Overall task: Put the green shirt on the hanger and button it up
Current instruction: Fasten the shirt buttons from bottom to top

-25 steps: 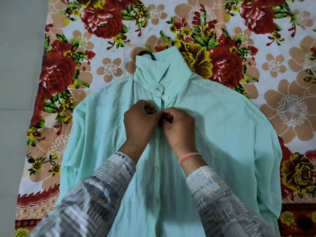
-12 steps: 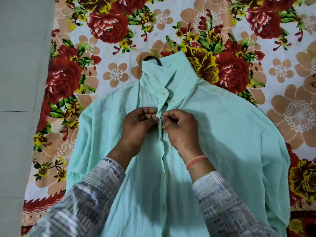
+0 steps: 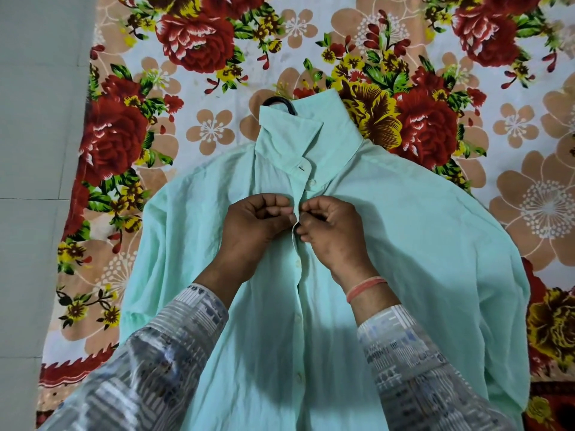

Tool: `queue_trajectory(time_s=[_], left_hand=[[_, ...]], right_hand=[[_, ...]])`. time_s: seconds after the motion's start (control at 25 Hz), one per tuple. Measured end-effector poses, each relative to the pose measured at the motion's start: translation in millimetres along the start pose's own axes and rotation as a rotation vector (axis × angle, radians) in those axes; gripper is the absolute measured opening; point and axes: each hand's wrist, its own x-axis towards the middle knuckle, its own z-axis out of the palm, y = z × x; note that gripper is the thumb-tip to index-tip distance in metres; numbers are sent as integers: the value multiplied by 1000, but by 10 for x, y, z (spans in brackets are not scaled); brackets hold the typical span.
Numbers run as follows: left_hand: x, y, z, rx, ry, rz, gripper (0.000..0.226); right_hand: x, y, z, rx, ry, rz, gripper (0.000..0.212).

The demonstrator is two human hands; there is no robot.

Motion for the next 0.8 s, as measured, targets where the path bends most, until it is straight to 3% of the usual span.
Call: queue_trajectory(time_s=[0.12,0.24,0.4,0.52,0.68,0.8], left_hand=[[9,-27,25,50,14,13,27],[6,-36,17,81,9,25,25],[1,-60,24,140,9,23,24],[-19,-93,35,182,22,49,21],[-66,-70,87,179,71,64,20],[-55,42,154,30,145,6,14]], right_hand=[[19,15,-23,-30,8,4,25],[15,40,5,-37,9,-23,4],[44,120,34,24,32,-31,28],[59,138,47,148,-13,-6,25],[50,100,98,-46,49,-73,15],[64,-5,7,-214,227,-273,6]])
